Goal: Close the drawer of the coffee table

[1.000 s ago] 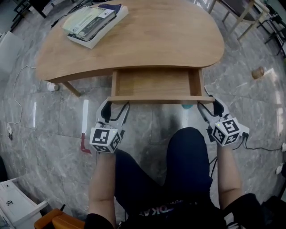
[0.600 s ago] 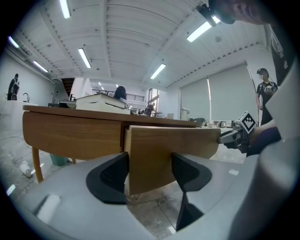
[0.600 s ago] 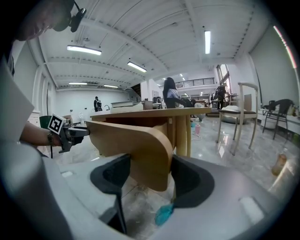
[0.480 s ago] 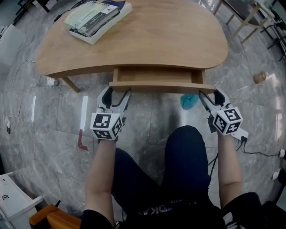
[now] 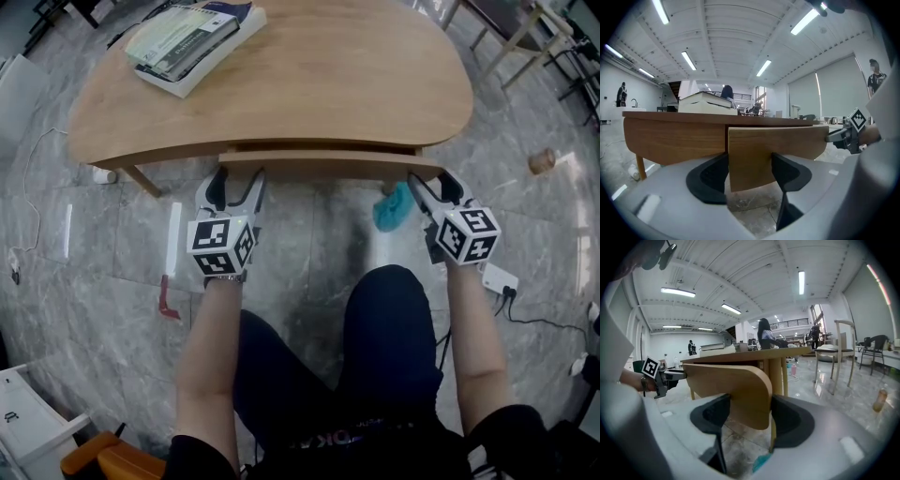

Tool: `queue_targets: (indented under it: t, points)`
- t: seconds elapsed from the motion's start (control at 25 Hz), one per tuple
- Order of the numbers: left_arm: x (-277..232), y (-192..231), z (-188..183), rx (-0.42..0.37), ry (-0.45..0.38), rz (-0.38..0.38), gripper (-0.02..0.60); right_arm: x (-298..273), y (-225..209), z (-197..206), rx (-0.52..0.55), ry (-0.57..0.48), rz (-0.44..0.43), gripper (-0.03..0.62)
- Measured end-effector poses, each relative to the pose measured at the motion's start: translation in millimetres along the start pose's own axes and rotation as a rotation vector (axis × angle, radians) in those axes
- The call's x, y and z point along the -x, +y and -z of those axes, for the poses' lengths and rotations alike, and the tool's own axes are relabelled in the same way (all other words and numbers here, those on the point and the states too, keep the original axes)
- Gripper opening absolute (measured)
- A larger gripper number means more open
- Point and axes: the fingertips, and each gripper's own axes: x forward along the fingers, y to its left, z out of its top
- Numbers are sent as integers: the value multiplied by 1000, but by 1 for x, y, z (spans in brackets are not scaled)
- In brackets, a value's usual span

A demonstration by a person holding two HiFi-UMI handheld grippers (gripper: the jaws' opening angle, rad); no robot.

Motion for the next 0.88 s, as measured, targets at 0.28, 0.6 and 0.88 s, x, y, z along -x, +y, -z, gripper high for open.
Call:
queue_targets:
  t: [0.28,0.6,0.88]
  points:
    - [-18,4,-5,18,4,-86,293,-12,-11,-8,-36,-27,89,276]
    - [-28,10,-7,43,1,-163,291,-22,-16,-12,-73,-41,175,276]
    - [-39,10,-9,107,-16,-241,263,-32,-22,-16,-122,-66,255,276]
